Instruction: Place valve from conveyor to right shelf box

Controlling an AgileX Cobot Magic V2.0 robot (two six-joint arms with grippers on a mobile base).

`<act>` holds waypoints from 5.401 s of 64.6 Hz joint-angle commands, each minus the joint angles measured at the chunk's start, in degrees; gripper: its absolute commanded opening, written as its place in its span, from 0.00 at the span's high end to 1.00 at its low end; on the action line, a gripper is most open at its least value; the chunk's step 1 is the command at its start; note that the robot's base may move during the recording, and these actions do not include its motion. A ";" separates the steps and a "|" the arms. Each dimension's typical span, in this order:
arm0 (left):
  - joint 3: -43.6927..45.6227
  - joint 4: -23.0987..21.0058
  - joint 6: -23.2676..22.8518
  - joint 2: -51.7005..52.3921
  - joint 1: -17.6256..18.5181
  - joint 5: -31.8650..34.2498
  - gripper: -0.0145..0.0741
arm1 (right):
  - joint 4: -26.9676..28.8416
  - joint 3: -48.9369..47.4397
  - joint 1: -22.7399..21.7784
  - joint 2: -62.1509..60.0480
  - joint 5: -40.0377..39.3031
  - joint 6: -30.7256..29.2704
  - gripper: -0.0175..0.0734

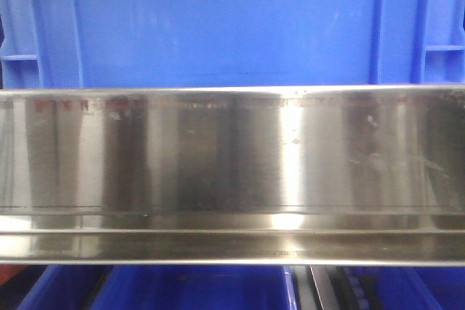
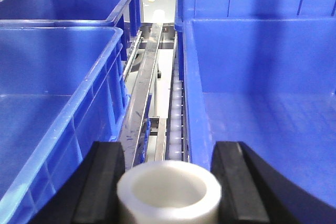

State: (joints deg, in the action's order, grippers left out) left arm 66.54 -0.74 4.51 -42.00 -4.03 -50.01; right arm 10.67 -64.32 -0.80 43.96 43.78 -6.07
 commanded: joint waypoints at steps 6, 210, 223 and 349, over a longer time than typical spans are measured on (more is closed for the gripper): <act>0.60 -0.31 -0.25 0.47 0.42 5.84 0.96 | -0.73 -1.97 -0.14 -0.55 -4.90 -0.36 0.98; 13.45 14.07 -11.22 -15.70 31.59 6.23 0.96 | -2.32 -2.30 27.90 5.10 -12.66 -3.09 0.98; -4.99 14.07 -13.71 -1.01 31.59 18.76 0.96 | -2.32 11.41 27.90 -6.91 -17.43 -3.09 0.99; -48.13 3.13 -7.24 35.37 18.19 33.38 0.96 | -2.32 46.38 27.90 -30.87 -27.99 -3.09 0.99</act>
State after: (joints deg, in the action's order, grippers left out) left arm 21.22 6.19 -5.98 -8.58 18.10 -21.12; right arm 8.85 -18.07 27.51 13.30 17.20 -8.93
